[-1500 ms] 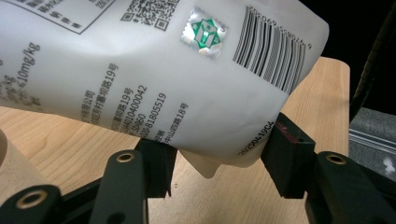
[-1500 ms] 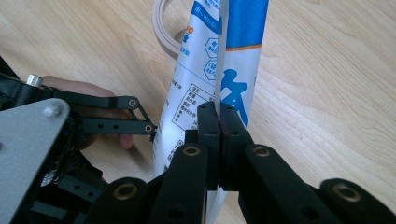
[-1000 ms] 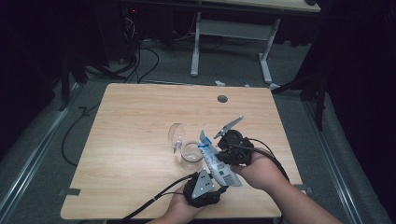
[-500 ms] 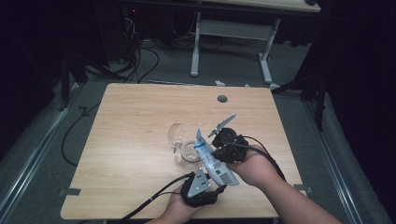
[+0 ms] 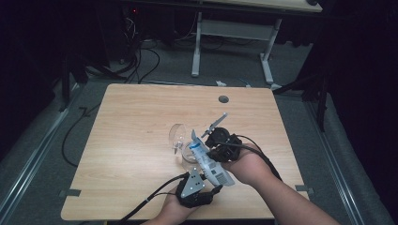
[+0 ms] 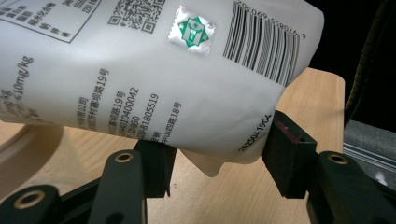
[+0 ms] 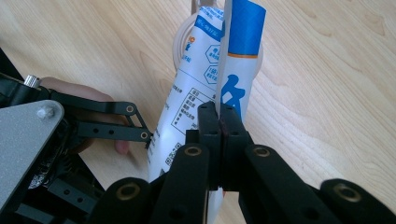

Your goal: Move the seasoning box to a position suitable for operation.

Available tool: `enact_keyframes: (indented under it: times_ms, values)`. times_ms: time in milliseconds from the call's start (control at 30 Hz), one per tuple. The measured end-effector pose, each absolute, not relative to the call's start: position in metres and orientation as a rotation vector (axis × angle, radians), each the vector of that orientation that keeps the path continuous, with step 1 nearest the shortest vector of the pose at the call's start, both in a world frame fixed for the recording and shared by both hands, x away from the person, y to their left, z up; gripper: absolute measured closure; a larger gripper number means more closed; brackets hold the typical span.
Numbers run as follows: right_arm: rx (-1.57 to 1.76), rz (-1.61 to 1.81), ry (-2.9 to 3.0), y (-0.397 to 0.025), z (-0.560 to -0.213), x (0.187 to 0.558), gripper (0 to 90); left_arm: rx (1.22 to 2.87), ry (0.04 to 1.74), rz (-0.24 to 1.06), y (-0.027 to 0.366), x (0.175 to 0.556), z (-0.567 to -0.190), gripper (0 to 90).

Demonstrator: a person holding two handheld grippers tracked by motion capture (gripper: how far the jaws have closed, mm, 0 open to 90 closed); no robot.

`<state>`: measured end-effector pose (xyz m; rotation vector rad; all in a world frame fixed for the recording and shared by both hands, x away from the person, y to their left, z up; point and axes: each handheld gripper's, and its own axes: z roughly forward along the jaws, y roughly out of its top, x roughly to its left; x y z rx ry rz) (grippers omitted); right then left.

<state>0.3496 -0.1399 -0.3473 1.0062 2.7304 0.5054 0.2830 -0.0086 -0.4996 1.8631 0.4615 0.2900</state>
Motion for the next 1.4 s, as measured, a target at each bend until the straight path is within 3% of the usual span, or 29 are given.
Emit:
enact_keyframes:
  times_ms: [1400]
  values:
    - [0.966, 0.471, 2.731, -0.1322, -0.3421, 0.3538, 90.0, 1.85, 0.431, 0.308, -0.0093, 0.2807, -0.4955, 48.2]
